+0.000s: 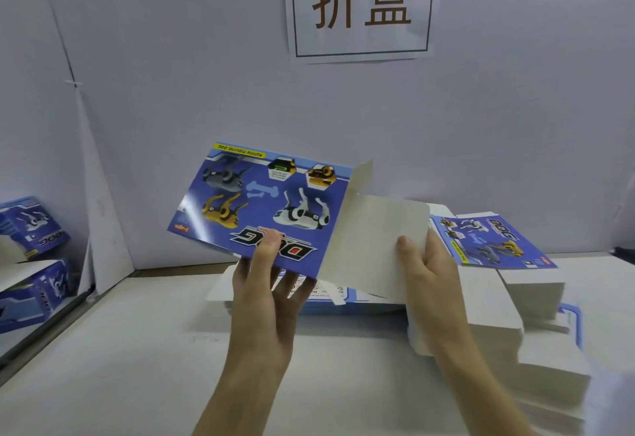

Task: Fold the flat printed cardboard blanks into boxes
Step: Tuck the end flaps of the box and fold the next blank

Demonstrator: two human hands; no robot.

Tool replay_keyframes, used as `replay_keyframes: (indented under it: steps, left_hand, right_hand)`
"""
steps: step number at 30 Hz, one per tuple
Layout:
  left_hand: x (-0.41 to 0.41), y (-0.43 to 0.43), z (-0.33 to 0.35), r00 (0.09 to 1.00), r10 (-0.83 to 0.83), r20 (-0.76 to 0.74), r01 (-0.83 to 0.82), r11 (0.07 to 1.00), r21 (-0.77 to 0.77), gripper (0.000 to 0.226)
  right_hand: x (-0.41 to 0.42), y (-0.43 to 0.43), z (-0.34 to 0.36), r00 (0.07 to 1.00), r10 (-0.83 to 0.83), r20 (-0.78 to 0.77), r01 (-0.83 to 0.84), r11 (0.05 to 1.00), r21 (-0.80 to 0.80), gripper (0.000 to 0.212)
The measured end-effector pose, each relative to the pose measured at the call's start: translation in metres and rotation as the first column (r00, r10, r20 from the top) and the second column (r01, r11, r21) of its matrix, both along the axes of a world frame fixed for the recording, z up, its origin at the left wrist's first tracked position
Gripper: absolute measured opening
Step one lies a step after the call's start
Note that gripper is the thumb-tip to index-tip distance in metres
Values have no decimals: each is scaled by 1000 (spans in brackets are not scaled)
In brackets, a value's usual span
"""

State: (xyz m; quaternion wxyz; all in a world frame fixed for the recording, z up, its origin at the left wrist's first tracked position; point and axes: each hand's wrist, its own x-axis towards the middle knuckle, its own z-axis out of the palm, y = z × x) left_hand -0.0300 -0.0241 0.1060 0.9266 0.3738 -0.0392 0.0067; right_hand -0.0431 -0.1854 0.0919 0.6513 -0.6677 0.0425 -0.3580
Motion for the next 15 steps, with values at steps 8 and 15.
replay_keyframes:
  steps: [8, 15]
  left_hand:
    - [-8, -14, -1, 996, 70, 52, -73, 997, 40, 88]
    - [-6, -15, -2, 989, 130, 78, -136, 987, 88, 95]
  right_hand:
    - [8, -7, -10, 953, -303, 20, 304, 951, -51, 44]
    - [5, -11, -3, 991, -137, -7, 137, 990, 43, 25]
